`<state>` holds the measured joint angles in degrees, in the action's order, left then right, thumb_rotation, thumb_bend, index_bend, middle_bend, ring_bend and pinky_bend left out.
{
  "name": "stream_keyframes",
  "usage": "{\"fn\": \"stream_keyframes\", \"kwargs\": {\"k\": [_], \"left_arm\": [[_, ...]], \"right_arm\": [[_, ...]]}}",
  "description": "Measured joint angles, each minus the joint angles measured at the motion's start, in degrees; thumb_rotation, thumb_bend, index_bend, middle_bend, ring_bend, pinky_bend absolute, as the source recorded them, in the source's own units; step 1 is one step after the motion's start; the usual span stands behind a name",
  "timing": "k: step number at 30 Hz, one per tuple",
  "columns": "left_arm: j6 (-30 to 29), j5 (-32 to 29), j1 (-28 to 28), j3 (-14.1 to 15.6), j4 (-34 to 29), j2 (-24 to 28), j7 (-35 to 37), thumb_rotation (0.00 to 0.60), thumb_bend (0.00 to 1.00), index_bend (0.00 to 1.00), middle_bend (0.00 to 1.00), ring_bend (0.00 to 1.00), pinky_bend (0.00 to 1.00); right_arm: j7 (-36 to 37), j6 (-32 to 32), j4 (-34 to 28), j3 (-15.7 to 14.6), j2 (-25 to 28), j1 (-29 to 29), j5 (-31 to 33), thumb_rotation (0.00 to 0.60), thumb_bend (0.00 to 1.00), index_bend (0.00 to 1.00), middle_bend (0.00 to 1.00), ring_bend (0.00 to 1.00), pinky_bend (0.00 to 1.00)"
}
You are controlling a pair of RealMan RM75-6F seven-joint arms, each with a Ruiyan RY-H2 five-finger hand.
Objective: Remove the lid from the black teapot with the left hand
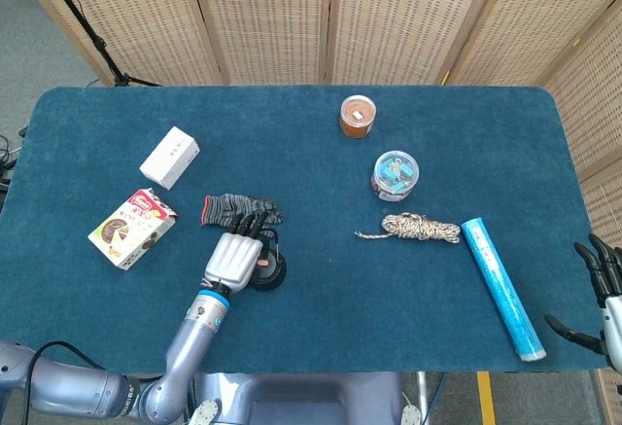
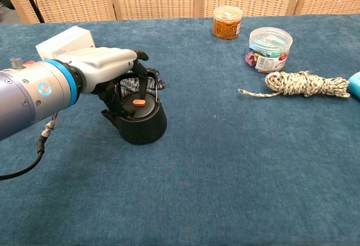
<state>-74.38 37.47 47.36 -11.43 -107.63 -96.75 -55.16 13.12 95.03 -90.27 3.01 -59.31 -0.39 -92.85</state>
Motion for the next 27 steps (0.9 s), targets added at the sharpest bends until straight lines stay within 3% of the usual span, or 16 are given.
{"fn": "stream_keyframes", "kwargs": {"k": [27], "left_arm": [[-1.3,-0.9,1.2,0.5,1.8,-1.5,0.9,0.6,0.36,0.57,0.0,0.0,0.0]], "right_arm": [[-0.1,0.0,-0.2,-0.1,0.1,0.0,-0.3,0.6,0.07,0.0,0.0,0.0,0.0]]}}
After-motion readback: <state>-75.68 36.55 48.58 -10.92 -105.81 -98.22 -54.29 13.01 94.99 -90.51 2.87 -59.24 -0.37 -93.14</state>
